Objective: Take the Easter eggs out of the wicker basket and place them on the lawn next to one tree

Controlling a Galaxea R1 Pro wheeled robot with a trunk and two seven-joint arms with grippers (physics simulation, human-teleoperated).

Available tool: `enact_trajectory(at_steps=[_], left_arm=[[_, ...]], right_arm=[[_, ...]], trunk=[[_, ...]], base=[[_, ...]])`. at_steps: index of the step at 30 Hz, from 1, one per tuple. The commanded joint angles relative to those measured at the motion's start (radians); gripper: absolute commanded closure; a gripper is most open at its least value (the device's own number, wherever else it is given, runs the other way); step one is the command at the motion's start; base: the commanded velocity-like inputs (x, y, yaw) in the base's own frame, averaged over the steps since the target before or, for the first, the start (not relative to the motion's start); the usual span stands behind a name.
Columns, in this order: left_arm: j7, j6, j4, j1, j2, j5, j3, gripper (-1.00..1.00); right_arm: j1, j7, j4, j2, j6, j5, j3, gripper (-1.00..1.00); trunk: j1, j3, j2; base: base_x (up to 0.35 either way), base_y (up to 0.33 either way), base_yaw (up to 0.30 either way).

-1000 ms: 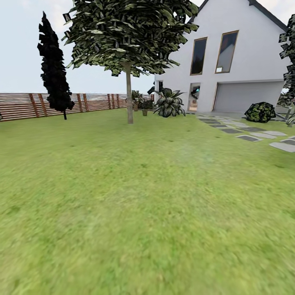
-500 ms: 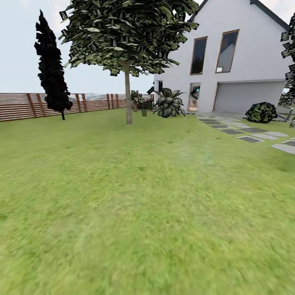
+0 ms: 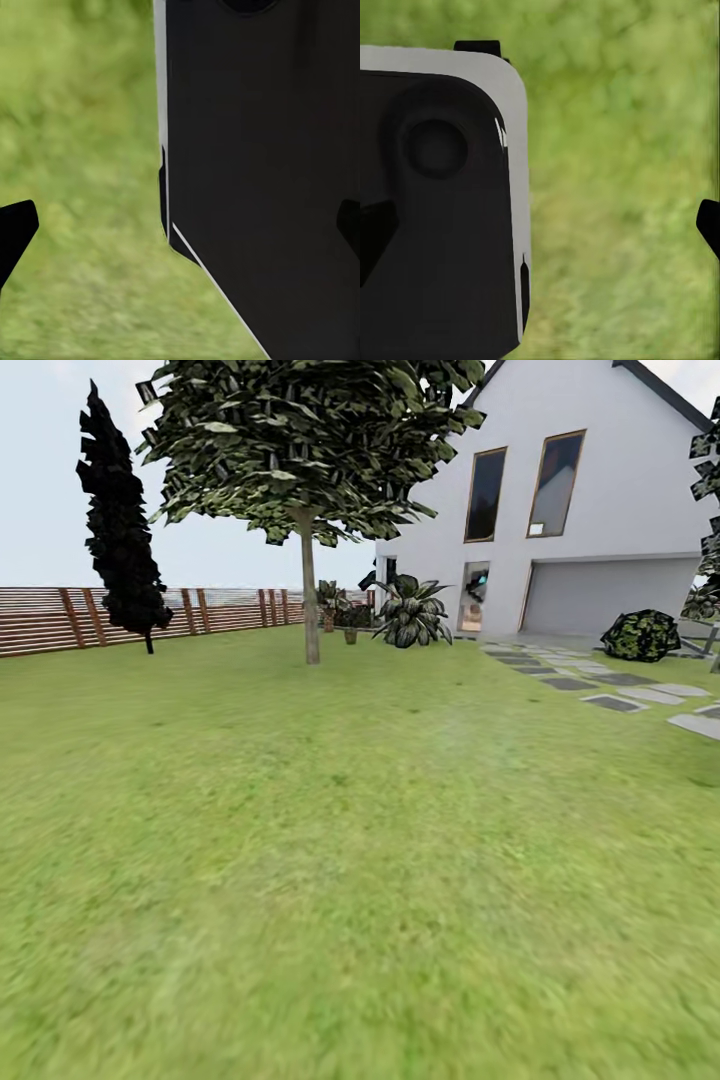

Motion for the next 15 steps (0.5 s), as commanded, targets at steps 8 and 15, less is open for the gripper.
enact_trajectory(at_steps=[8,15], left_arm=[[-0.001,0.0,-0.001,0.0,0.0,0.0,0.0,-1.0],[-0.001,0.0,-0.001,0.0,0.0,0.0,0.0,-1.0]], right_arm=[[0.0,0.0,0.0,0.0,0.0,0.0,-0.001,-1.0],[0.0,0.0,0.0,0.0,0.0,0.0,-0.001,-1.0]], trunk=[[0.001,-0.001,0.0],[0.001,-0.001,0.0]], base=[[0.333,-0.123,0.0],[0.333,-0.123,0.0]])
